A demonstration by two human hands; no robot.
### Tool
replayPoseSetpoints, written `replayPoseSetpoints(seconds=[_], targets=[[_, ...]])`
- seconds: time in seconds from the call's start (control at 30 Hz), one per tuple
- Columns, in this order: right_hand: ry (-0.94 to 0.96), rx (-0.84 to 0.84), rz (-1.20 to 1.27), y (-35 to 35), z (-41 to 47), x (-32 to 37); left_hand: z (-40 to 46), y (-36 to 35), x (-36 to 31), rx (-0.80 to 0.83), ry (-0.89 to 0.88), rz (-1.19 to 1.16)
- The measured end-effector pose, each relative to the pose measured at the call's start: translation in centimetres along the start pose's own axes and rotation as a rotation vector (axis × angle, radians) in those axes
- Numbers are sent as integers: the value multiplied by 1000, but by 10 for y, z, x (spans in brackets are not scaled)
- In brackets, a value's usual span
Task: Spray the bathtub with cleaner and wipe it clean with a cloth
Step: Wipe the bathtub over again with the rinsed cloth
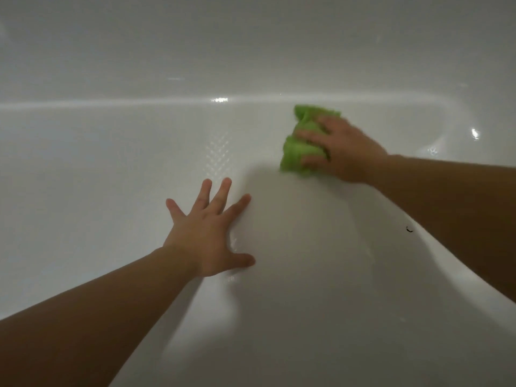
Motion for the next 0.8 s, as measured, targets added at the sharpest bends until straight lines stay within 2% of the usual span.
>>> replayPoseSetpoints(seconds=[0.1,0.17,0.27,0.43,0.53,0.7,0.8], targets=[[-300,-173,103,23,11,-53,4,2,-2,-9,-1,15],[-363,-187,101,17,4,-50,5,3,-3,-5,0,16],[-146,-75,95,-13,-31,-3,4,4,-6,6,10,0],[250,152,55,-44,-168,83,4,4,-13,45,47,-52],[387,269,28,-47,-207,99,4,4,-19,71,64,-64],[537,248,-35,-53,-156,76,10,7,-27,85,85,-88],[347,64,-87,-32,-78,27,16,7,-29,82,94,-89]])
Point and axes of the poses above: each hand's wrist, its own z-axis towards the middle knuckle, its own y-axis out of the back of the hand, x = y × z, the point moved 10 cm from there along z, towards the middle knuckle, and after that the axes turned 2 degrees about z, right-handed, at the moved point
